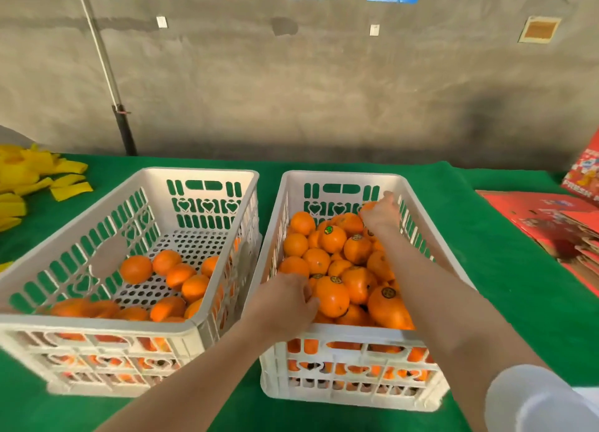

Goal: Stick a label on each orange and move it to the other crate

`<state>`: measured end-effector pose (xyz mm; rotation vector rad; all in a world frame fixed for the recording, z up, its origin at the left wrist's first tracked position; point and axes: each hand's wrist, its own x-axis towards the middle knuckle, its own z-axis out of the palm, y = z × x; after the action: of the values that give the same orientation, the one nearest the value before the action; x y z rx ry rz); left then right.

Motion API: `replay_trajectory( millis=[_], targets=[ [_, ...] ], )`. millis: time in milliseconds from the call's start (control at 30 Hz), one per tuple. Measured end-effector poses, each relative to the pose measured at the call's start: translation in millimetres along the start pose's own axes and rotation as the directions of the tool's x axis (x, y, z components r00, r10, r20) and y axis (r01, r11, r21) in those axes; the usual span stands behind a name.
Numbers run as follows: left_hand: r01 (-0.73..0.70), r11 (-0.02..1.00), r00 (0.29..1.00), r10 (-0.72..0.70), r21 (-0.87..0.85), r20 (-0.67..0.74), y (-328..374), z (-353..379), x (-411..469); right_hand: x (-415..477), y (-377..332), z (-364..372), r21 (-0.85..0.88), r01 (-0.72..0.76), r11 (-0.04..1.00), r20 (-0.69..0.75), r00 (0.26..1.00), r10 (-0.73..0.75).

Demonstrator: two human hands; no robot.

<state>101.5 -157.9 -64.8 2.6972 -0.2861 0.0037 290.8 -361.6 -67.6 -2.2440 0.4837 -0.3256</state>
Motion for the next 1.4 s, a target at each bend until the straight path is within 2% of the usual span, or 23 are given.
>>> replay_trajectory(
  millis=[67,133,200,267,300,333,367,433,500,567,733,833,867,933,967,1000,1033,1067,1100,1167,1233,1333,1400],
  targets=[
    [0.004,1.0,1.0,-0.004,0.003,-0.007,2.6,-4.0,-1.9,-25.7,-16.4,-17.9,0.075,0.143,0.987,0.002,0.99,-0.144],
    [0.012,1.0,1.0,-0.012,0.006,-0.012,5.4,-5.6,-4.1,-68.3,-33.5,-39.8,0.257,0.327,0.91,-0.041,0.944,-0.328],
    [0.012,1.0,1.0,-0.012,-0.001,-0.016,7.2,-6.1,-7.4,-129.4,-38.1,-64.4,0.475,0.482,0.736,-0.093,0.859,-0.503],
    [0.004,1.0,1.0,-0.004,-0.003,-0.022,8.1,-8.5,-9.9,-193.9,-20.6,-81.2,0.578,0.585,0.568,-0.03,0.711,-0.702],
    [0.003,1.0,1.0,-0.003,-0.025,-0.016,8.0,-7.4,-8.7,-223.4,-6.5,-84.5,0.594,0.59,0.546,0.092,0.625,-0.775],
    [0.009,0.997,1.0,-0.009,-0.074,-0.008,10.2,-7.5,-9.2,-248.0,11.0,-81.8,0.56,0.577,0.594,0.28,0.543,-0.792],
    [-0.012,0.999,1.0,0.012,-0.044,-0.007,10.6,-7.2,-9.6,-266.6,30.3,-73.7,0.461,0.577,0.674,0.497,0.461,-0.735],
    [-0.021,0.999,0.999,0.02,-0.026,-0.03,8.9,-5.8,-12.4,-286.6,70.4,-48.6,0.163,0.633,0.757,0.823,0.335,-0.458],
    [-0.084,0.996,0.984,0.088,0.032,-0.155,7.2,-1.6,-19.0,-292.6,105.3,-25.9,-0.099,0.604,0.791,0.916,0.365,-0.164],
    [-0.14,0.99,0.948,0.143,0.031,-0.286,5.1,2.9,-27.7,-295.0,124.3,-14.6,-0.224,0.566,0.793,0.909,0.415,-0.039],
    [-0.308,0.927,0.867,0.181,-0.213,-0.463,2.3,12.1,-62.0,-296.1,137.7,2.2,-0.222,0.538,0.813,0.89,0.452,-0.057],
    [-0.423,0.894,0.779,0.276,-0.148,-0.563,-2.7,31.4,-105.5,-294.7,132.8,-1.6,-0.164,0.52,0.838,0.895,0.436,-0.096],
    [-0.421,0.894,0.782,0.272,-0.154,-0.561,-6.6,42.3,-119.7,-292.3,130.9,-3.6,-0.14,0.515,0.846,0.895,0.431,-0.114],
    [-0.269,0.895,0.899,0.101,-0.355,-0.427,-11.7,62.7,-142.8,-285.8,125.5,-9.9,-0.068,0.504,0.861,0.883,0.432,-0.183],
    [-0.089,0.852,0.967,-0.051,-0.516,-0.25,-13.5,69.8,-149.8,-282.7,121.3,-15.0,-0.031,0.474,0.88,0.864,0.456,-0.215],
    [0.145,0.74,0.982,-0.19,-0.656,0.003,-14.4,75.9,-153.6,-280.3,116.8,-20.3,0.01,0.436,0.9,0.838,0.487,-0.245],
    [0.364,0.575,0.931,-0.258,-0.733,0.26,-15.2,81.7,-154.9,-278.5,112.4,-25.1,0.052,0.413,0.909,0.809,0.516,-0.281],
    [0.508,0.44,0.861,-0.275,-0.74,0.428,-15.8,86.5,-155.1,-277.9,109.4,-28.8,0.078,0.404,0.912,0.781,0.544,-0.308],
    [0.574,0.371,0.818,-0.286,-0.73,0.499,-17.2,90.9,-154.0,-278.0,107.8,-31.2,0.085,0.403,0.911,0.756,0.569,-0.323],
    [0.606,0.301,0.791,-0.325,-0.737,0.518,-16.9,95.0,-151.2,-282.3,107.9,-34.4,0.086,0.412,0.907,0.693,0.63,-0.351],
    [0.603,0.248,0.785,-0.355,-0.758,0.508,-15.1,96.7,-147.5,-292.8,111.4,-37.7,0.098,0.495,0.863,0.554,0.693,-0.461],
    [0.603,0.229,0.779,-0.376,-0.764,0.502,-14.1,94.5,-142.0,-314.3,120.5,-38.8,0.104,0.711,0.696,0.317,0.639,-0.701],
    [0.595,0.226,0.785,-0.37,-0.771,0.497,-15.7,94.5,-139.9,-325.8,127.3,-35.5,0.082,0.742,0.665,0.311,0.615,-0.725]
  ],
)
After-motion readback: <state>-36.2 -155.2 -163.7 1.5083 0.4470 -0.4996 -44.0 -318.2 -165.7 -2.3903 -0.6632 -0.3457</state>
